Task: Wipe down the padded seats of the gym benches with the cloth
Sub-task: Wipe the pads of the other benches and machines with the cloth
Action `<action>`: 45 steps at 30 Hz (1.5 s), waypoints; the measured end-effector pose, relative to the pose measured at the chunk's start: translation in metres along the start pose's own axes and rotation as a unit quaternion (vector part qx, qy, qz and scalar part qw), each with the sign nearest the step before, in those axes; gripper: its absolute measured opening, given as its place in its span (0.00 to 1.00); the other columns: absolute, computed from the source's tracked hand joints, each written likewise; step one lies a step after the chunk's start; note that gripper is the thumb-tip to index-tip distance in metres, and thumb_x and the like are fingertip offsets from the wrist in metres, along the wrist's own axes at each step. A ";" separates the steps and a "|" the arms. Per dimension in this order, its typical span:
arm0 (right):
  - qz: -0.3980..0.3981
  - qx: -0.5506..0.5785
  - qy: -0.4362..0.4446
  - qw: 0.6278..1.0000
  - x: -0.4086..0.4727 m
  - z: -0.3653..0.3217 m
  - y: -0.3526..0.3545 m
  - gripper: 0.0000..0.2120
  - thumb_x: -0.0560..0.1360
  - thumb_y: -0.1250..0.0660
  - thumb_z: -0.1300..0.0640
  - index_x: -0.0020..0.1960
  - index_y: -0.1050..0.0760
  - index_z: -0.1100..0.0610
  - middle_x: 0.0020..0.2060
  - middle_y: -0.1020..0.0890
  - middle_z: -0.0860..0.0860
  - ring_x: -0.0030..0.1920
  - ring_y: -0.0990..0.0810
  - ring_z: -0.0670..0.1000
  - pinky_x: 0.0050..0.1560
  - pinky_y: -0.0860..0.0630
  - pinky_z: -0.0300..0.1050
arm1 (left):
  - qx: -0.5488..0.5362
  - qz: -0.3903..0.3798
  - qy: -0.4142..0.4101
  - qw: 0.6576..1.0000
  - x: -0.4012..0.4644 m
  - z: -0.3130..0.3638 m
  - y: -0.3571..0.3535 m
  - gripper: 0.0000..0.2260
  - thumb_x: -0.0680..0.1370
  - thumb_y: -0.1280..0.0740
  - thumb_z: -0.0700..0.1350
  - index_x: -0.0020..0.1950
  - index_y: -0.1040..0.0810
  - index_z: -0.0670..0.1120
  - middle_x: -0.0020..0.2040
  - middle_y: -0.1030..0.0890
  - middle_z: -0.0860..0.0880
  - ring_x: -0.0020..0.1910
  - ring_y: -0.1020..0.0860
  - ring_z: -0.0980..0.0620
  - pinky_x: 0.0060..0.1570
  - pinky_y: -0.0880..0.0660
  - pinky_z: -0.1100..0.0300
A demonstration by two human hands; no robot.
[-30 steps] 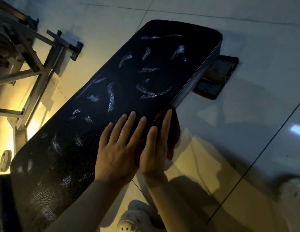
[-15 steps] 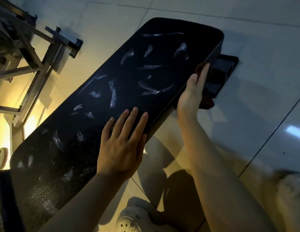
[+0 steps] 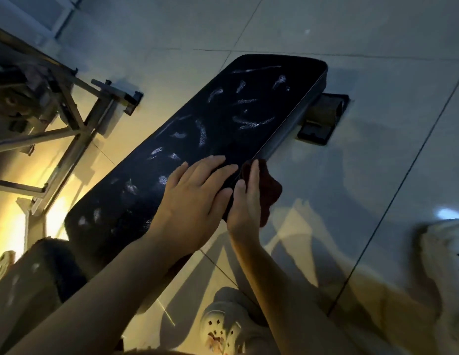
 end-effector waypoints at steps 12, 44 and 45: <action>-0.132 0.058 -0.065 0.987 -0.139 -0.001 -0.038 0.26 0.77 0.50 0.42 0.75 0.48 0.41 0.77 0.41 0.47 0.76 0.43 0.43 0.75 0.41 0.43 | 0.036 -0.090 0.063 0.993 -0.107 -0.051 0.051 0.21 0.80 0.47 0.57 0.71 0.30 0.54 0.70 0.29 0.53 0.70 0.32 0.51 0.71 0.38 0.43; -0.168 0.233 -0.031 0.958 -0.223 -0.030 -0.035 0.15 0.82 0.49 0.44 0.66 0.32 0.40 0.63 0.21 0.45 0.66 0.26 0.42 0.66 0.29 0.43 | -0.408 -0.023 0.184 0.894 -0.171 -0.070 0.032 0.06 0.76 0.31 0.39 0.49 0.21 0.50 0.42 0.17 0.51 0.39 0.18 0.62 0.35 0.25 0.72; -0.153 0.235 -0.037 0.959 -0.218 -0.030 -0.031 0.13 0.83 0.47 0.50 0.65 0.30 0.44 0.61 0.21 0.47 0.63 0.23 0.42 0.63 0.26 0.42 | -0.388 -0.023 0.174 0.905 -0.173 -0.070 0.033 0.07 0.77 0.32 0.39 0.49 0.21 0.51 0.43 0.17 0.51 0.40 0.19 0.62 0.35 0.25 0.73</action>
Point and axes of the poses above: each hand's wrist, its own x-axis towards the middle knuckle, its own y-axis out of the back of the hand, z = x × y, the point moved 6 cm from there along x, towards the middle knuckle
